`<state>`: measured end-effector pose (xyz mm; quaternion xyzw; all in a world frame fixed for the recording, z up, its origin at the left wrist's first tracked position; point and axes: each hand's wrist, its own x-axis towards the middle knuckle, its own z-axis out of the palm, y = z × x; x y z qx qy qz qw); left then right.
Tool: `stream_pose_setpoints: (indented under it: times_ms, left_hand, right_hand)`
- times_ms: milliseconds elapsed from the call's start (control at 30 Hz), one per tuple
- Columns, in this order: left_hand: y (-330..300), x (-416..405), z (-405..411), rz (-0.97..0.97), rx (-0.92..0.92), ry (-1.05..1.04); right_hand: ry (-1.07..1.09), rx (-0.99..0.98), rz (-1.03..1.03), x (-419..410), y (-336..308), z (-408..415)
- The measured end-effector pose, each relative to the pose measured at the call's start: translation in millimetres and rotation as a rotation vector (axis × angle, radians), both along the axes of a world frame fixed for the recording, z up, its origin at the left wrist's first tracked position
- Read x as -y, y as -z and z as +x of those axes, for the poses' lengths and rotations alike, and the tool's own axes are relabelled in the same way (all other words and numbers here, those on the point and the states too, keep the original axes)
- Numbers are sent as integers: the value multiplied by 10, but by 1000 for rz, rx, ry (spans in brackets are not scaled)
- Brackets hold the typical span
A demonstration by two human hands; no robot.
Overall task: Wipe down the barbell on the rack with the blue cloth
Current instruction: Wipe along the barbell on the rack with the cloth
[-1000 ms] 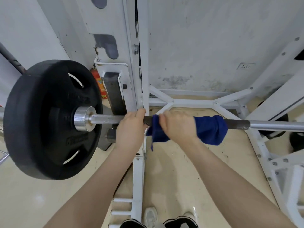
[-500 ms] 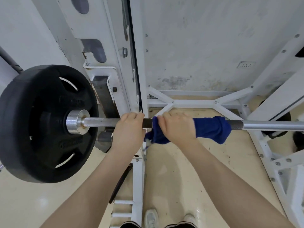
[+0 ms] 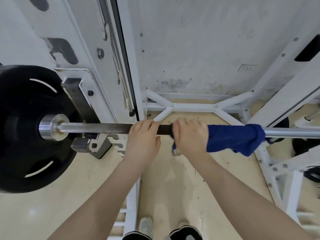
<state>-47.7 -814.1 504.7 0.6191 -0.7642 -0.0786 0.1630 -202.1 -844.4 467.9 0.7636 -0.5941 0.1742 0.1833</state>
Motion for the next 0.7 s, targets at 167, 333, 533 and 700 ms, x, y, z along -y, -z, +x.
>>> stream_pose_setpoints:
  times_ms: [167,333,533,700]
  left_hand:
    - [15,13,-177,-46,87,-86]
    - [62,41,-208,-55,86,-108]
    - [70,60,-182,7,47,-127]
    - [48,37,-189,-5,11,-138]
  right_hand:
    - [-5,32,101,93,-132,-673]
    - [194,21,198,70,-175,-1204]
    - [39,28,197,-3,-128,-224]
    - [-264,-164,198,-31,-143,-549]
